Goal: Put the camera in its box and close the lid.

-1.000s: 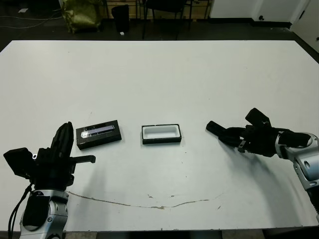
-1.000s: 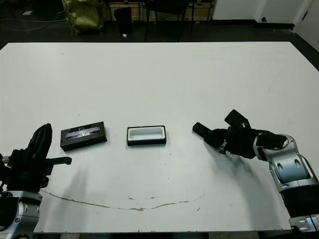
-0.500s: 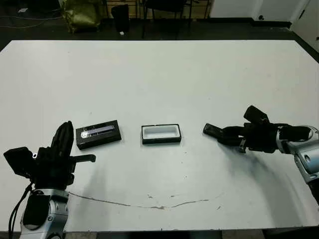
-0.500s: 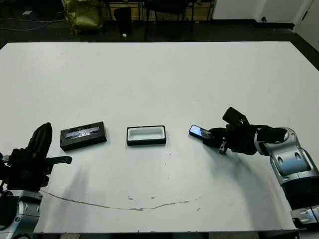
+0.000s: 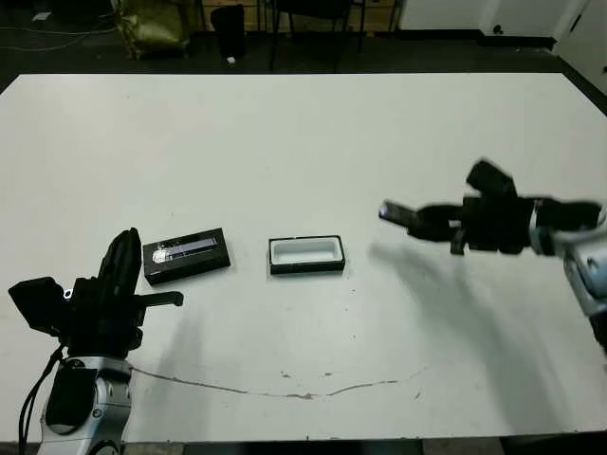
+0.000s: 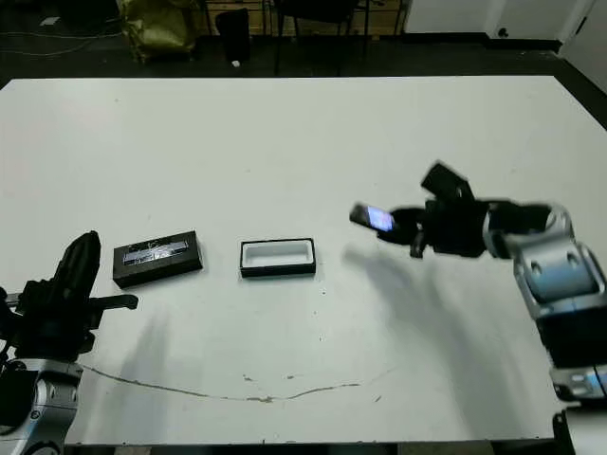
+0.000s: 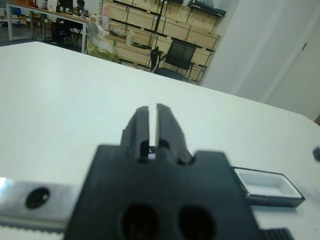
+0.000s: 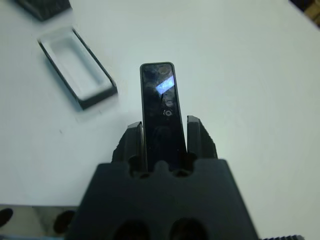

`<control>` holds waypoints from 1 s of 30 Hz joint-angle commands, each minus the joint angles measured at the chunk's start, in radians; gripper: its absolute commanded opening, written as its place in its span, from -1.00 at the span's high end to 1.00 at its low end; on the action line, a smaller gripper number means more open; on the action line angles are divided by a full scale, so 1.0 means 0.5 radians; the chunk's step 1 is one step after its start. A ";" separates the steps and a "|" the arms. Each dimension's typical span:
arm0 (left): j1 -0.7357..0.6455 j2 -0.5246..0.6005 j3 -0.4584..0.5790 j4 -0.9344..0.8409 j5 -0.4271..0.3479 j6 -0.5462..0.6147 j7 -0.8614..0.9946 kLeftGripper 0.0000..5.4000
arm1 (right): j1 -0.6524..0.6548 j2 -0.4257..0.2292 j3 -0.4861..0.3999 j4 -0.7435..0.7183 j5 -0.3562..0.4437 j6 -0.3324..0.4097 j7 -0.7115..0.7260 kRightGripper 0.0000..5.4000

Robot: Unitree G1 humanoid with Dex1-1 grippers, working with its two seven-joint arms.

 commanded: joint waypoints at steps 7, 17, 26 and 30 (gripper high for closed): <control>0.012 0.008 -0.021 0.028 0.015 0.040 0.016 1.00 | -0.423 0.163 0.331 0.079 -0.156 -0.051 0.204 0.78; 0.012 0.006 -0.037 0.030 0.017 0.033 0.030 1.00 | -0.616 0.385 0.555 0.228 -0.290 -0.090 0.293 0.78; 0.020 0.005 -0.045 0.029 0.020 0.032 0.031 1.00 | -0.714 0.494 0.674 0.303 -0.449 -0.109 0.325 0.78; 0.024 0.004 -0.046 0.042 0.017 0.012 0.018 1.00 | -0.733 0.528 0.718 0.293 -0.489 0.013 0.360 0.78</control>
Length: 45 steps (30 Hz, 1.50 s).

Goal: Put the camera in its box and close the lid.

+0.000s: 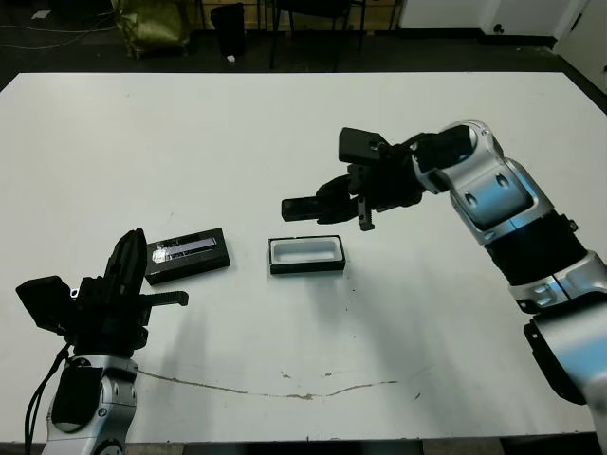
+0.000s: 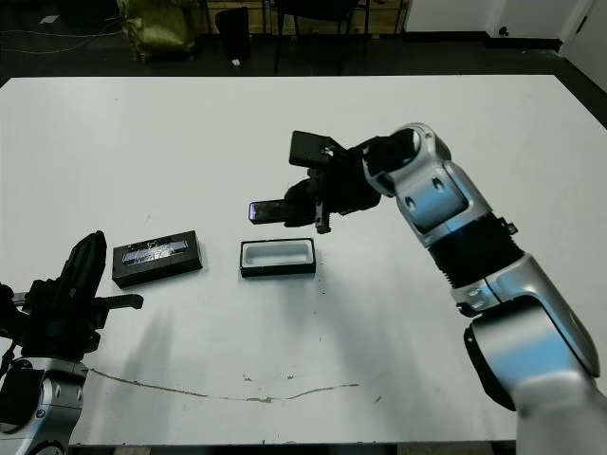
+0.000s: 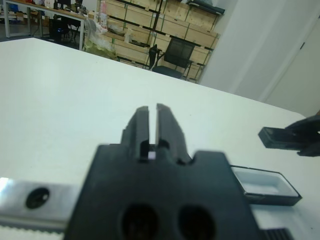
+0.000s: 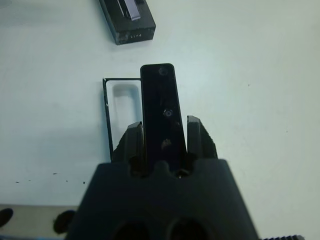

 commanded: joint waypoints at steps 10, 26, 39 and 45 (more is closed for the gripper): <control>0.023 0.013 0.003 0.041 0.021 0.020 0.002 1.00 | -0.046 0.054 0.127 -0.009 -0.119 0.199 0.071 0.78; 0.045 -0.002 -0.007 0.027 0.028 0.028 0.019 1.00 | -0.062 0.105 0.222 0.026 -0.142 0.304 0.174 0.78; 0.053 -0.003 -0.007 0.049 0.021 -0.012 -0.004 1.00 | -0.071 0.141 0.248 0.085 -0.161 0.233 0.164 0.78; 0.060 -0.004 -0.011 0.047 0.033 -0.014 0.003 1.00 | -0.069 0.156 0.232 0.141 -0.196 0.200 0.126 0.78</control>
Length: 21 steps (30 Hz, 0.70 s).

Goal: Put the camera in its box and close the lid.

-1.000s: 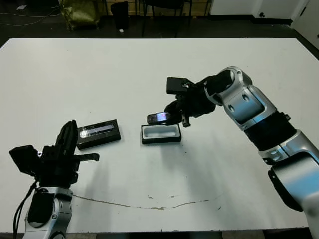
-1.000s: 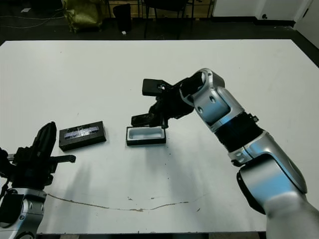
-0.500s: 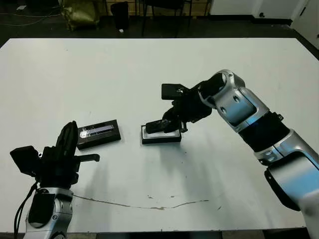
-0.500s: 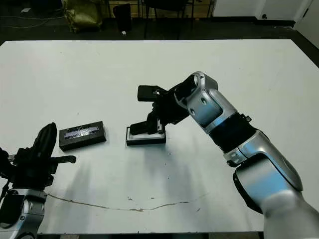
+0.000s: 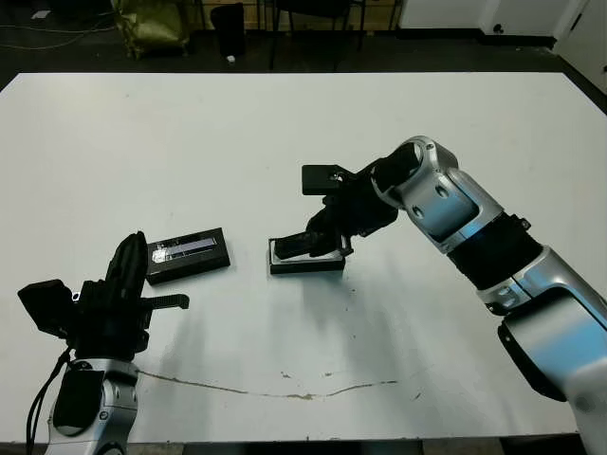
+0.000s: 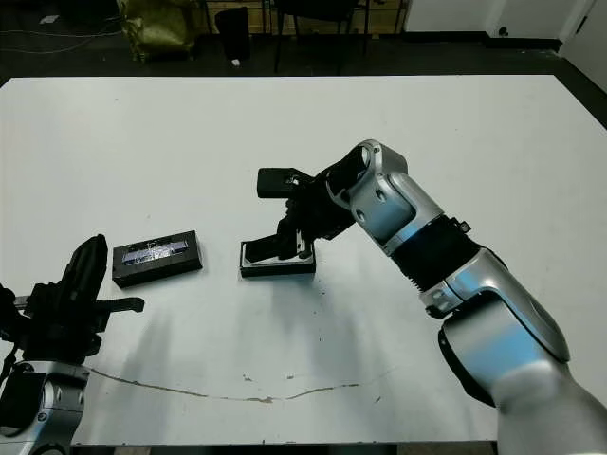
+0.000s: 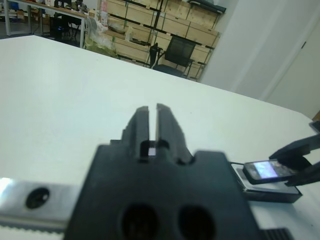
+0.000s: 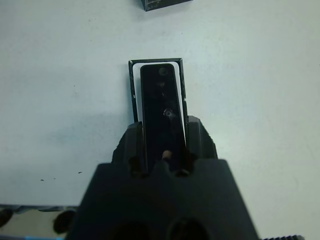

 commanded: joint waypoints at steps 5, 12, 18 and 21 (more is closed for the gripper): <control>0.031 0.003 -0.006 0.036 0.037 0.006 0.010 1.00 | -0.015 0.004 -0.001 0.051 -0.047 -0.047 -0.026 0.78; 0.026 -0.008 -0.003 0.038 0.026 0.012 0.012 1.00 | -0.011 0.005 0.000 0.061 -0.060 -0.087 -0.028 0.78; 0.035 -0.006 -0.003 0.032 0.031 0.013 0.011 1.00 | -0.008 0.011 0.016 0.056 -0.093 -0.135 -0.020 0.78; 0.036 -0.008 -0.004 0.030 0.034 0.016 0.017 1.00 | -0.005 0.019 0.008 0.063 -0.086 -0.139 -0.004 0.78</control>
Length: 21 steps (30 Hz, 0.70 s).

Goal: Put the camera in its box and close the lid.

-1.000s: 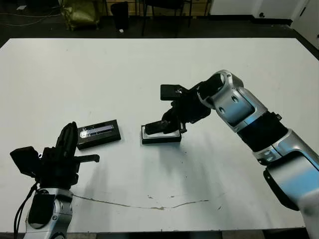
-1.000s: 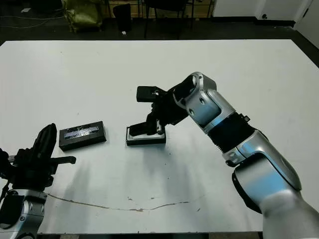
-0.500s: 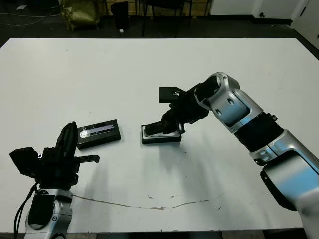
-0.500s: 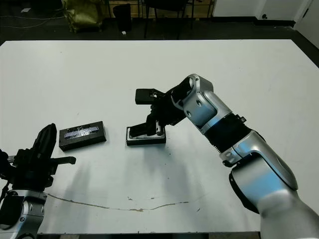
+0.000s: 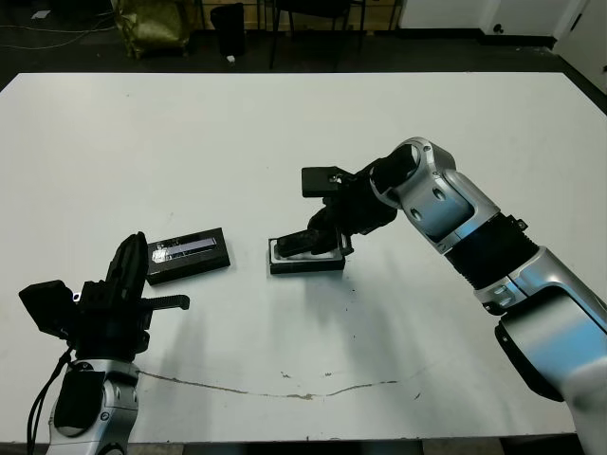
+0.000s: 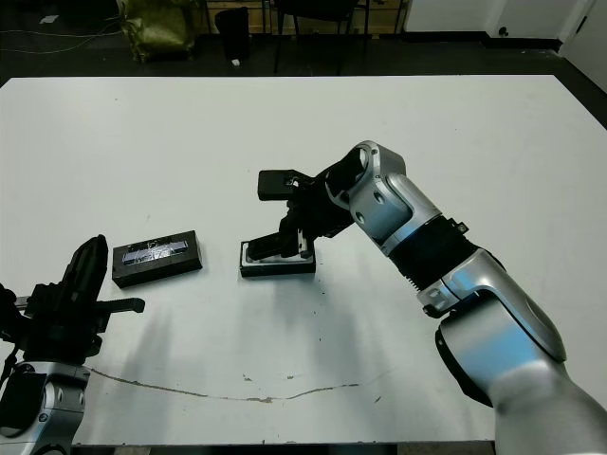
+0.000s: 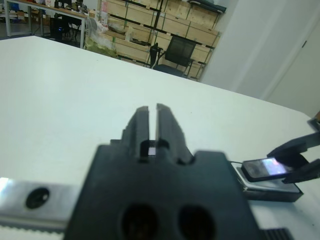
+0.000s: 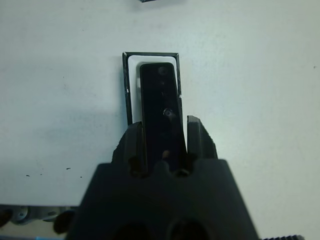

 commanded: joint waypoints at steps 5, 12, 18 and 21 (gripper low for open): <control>0.027 0.000 0.001 0.042 0.006 0.008 0.003 1.00 | 0.002 0.015 0.002 0.013 -0.001 -0.012 0.021 0.78; 0.032 -0.008 -0.007 0.031 0.031 0.013 0.025 1.00 | -0.001 0.016 0.019 0.028 -0.027 -0.027 0.023 0.78; 0.035 -0.006 -0.015 0.029 0.032 0.010 0.028 1.00 | -0.005 0.019 0.016 0.023 -0.047 0.005 0.032 0.78; 0.031 -0.005 -0.011 0.039 0.010 0.008 0.014 1.00 | -0.008 0.016 0.019 0.020 -0.044 0.004 0.052 0.78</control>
